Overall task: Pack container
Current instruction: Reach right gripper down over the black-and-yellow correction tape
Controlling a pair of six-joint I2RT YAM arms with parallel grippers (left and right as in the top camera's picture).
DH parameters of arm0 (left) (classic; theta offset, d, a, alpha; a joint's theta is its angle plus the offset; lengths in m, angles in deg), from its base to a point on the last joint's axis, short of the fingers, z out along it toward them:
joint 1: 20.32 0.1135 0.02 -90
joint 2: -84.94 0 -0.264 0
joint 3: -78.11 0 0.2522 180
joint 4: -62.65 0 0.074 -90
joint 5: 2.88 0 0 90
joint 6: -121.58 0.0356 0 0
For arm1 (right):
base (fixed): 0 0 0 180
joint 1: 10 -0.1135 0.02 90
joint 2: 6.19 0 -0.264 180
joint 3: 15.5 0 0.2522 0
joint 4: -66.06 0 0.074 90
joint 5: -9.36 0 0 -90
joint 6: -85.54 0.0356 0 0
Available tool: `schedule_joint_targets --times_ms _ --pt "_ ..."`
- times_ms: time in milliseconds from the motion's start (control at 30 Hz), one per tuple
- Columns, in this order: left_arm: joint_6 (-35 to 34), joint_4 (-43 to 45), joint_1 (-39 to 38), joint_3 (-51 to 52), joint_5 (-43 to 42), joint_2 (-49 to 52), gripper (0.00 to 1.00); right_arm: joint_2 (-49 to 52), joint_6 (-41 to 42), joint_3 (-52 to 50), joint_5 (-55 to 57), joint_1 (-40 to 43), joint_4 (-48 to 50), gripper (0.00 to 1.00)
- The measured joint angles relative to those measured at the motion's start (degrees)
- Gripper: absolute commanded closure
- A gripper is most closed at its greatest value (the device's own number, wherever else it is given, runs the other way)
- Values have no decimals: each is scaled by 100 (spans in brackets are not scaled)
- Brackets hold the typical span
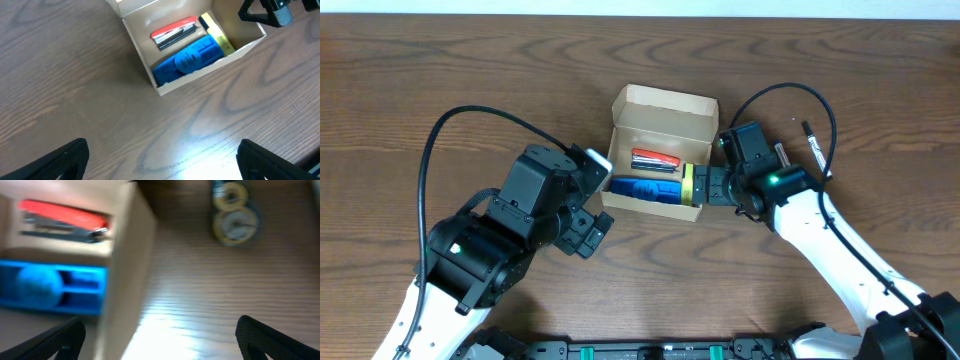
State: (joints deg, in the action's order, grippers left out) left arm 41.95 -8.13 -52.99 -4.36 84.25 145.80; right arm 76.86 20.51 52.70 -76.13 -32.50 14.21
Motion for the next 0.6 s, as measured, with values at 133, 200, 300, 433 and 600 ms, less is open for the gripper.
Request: schedule_joint_targets --times_ms 133,200,300,433,600 --pt "0 11 0 0 0 0 5 0 -50 26 459 0 -107 1" --pt "0 31 0 -2 0 0 5 0 -120 26 610 0 -144 1" --pt "0 35 0 0 0 0 5 0 -249 26 778 0 -155 1" --pt "0 33 0 0 0 0 5 0 -402 26 935 0 -155 1" --pt "0 35 0 0 0 0 5 0 -485 85 894 0 -188 1"
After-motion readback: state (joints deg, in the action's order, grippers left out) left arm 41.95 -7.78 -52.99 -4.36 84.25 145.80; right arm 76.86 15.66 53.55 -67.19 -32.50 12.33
